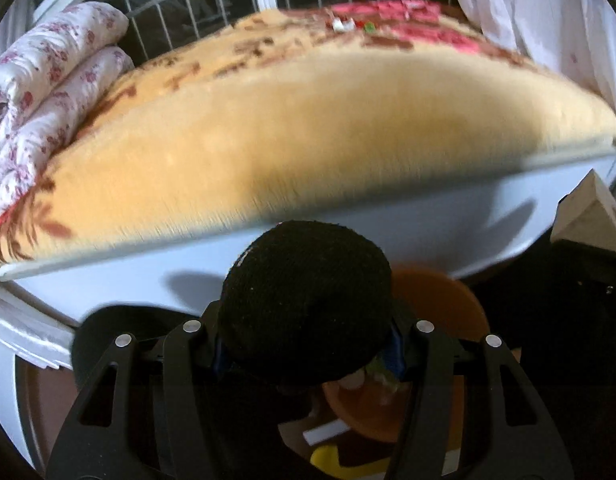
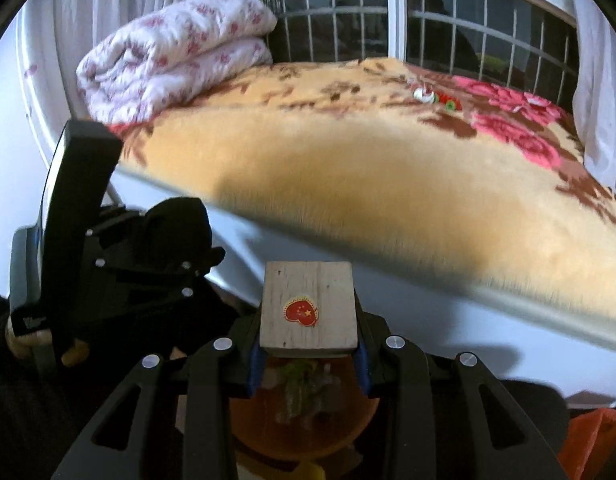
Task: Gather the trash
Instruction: 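Carry black pad and wooden block over the orange bucket and release both, then move both grippers back over the bed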
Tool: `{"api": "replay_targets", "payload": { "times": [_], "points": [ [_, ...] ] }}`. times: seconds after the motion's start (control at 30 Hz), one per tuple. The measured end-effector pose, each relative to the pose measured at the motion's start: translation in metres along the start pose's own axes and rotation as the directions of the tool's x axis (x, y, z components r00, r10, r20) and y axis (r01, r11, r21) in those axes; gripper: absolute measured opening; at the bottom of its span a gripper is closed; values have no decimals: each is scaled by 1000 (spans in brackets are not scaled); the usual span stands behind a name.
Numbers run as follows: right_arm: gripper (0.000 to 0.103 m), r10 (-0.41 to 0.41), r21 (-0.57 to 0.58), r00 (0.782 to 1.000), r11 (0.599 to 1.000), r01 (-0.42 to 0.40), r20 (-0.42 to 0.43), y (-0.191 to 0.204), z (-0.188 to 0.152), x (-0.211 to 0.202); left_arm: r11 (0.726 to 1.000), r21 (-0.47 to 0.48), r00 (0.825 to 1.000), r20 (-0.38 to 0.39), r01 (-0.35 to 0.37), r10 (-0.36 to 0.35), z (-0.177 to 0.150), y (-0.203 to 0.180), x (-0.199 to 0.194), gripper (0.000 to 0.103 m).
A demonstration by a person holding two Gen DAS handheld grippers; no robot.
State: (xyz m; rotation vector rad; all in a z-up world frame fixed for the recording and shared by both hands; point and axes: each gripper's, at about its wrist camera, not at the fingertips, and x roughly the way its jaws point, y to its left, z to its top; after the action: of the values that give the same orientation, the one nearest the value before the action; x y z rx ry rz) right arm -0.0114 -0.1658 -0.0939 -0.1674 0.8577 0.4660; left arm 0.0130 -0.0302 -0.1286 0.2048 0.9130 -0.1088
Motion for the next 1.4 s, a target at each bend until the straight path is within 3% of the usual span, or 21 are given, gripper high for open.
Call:
{"api": "replay_targets", "payload": {
  "times": [0.27, 0.77, 0.8, 0.83, 0.87, 0.9, 1.1, 1.4],
  "points": [
    [35, 4, 76, 993, 997, 5, -120, -19, -32, 26, 999, 31, 998, -66, 18, -16, -17, -16, 16, 55],
    [35, 9, 70, 988, 998, 2, -152, -19, -41, 38, 999, 20, 994, -103, 45, -43, -18, -18, 27, 56],
    [40, 9, 66, 988, 998, 1, -156, -19, -41, 39, 999, 23, 993, -104, 48, -46, -18, -19, 27, 61],
    [65, 0, 59, 986, 998, 10, -166, -18, -41, 42, 999, 29, 993, -114, 42, -39, -19, -20, 30, 72],
    [73, -20, 56, 988, 998, 29, -154, -18, -42, 41, 999, 33, 991, -132, 38, -34, -19, -21, 33, 83],
    [72, -27, 55, 989, 998, 35, -145, -19, -42, 40, 999, 34, 989, -142, 38, -33, -20, -21, 36, 84],
    [70, -26, 134, 996, 990, 37, -88, -37, -38, 27, 998, 42, 988, -148, 49, -43, -25, -20, 36, 84],
    [70, -56, 128, 998, 990, 54, 16, -44, -13, 1, 998, 59, 999, -27, -16, 17, -16, -14, 7, 84]
  ]
}}
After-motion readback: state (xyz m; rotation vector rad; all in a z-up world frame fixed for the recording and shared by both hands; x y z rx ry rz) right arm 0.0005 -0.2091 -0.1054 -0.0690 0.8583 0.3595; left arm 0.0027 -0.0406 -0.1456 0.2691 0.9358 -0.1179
